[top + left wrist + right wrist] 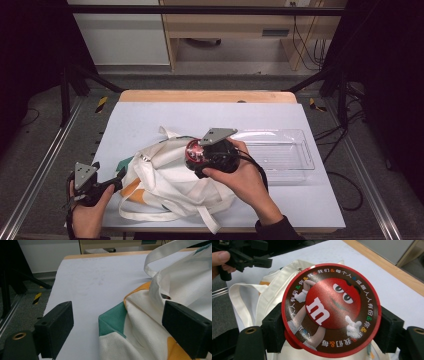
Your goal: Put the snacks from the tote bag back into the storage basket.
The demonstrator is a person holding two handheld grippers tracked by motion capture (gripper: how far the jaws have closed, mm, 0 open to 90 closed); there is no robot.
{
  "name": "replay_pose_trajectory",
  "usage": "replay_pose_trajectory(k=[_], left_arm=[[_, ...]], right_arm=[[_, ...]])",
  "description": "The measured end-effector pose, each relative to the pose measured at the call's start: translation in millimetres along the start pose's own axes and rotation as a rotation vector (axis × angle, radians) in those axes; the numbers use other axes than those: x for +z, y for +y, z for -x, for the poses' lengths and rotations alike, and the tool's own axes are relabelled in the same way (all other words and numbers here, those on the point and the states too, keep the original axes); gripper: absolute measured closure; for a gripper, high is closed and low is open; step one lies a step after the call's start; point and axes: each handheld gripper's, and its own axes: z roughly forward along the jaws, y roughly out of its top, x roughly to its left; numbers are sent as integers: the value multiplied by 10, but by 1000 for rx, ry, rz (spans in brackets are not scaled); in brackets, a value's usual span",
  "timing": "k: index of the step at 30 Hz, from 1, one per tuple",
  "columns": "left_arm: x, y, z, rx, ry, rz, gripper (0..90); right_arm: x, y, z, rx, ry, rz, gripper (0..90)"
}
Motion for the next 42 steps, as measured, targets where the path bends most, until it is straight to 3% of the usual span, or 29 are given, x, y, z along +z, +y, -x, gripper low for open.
replay_pose_trajectory(k=[15,42], left_arm=[[-7,2,-5,-4,1,3,103],[-30,6,-58,-23,6,17,102]], right_arm=[[-269,-70,318,71,-57,44,259],[-584,-295,769,151,-122,55,259]])
